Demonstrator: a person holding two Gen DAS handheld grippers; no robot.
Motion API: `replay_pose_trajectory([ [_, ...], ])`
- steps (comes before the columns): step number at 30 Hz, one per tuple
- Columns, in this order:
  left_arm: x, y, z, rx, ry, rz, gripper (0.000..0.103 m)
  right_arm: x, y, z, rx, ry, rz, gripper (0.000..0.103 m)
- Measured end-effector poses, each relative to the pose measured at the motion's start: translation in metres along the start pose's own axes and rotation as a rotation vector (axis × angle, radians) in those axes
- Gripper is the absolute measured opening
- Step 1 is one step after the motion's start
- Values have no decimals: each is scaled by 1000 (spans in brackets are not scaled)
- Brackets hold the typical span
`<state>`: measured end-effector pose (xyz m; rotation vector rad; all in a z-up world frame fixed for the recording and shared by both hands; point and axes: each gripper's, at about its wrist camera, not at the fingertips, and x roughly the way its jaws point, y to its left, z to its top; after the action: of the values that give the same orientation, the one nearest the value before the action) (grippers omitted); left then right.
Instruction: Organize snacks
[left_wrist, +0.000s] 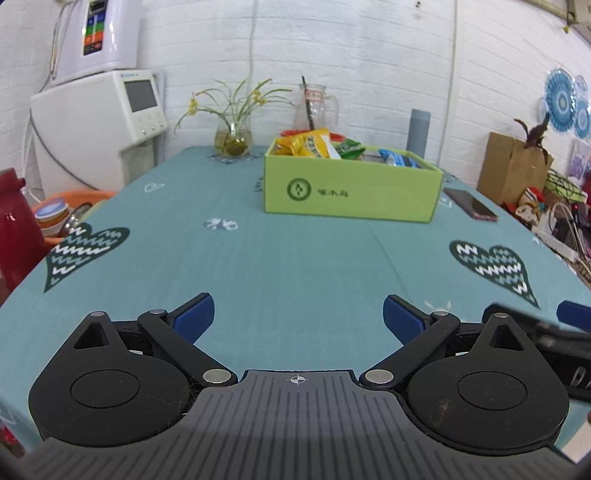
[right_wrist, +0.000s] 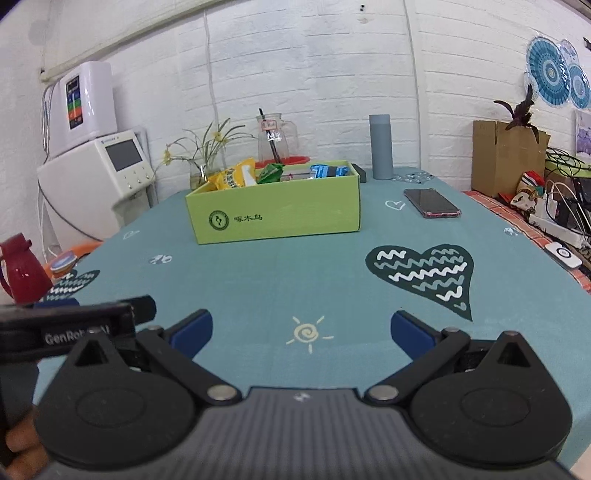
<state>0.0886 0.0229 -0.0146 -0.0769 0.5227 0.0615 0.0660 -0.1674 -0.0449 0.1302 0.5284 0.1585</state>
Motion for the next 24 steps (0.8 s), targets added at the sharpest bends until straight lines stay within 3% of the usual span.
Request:
replay_pose_trajectory([
  [9, -44, -23, -33, 70, -31, -80, 84, -58, -8, -20, 26, -78, -64, 102],
  [16, -82, -32, -46, 111, -96, -85, 85, -101, -4, -30, -2, -167, -66, 103],
  [24, -89, -35, -55, 121, -104, -91, 85, -106, -2, -35, -20, -181, -55, 103],
])
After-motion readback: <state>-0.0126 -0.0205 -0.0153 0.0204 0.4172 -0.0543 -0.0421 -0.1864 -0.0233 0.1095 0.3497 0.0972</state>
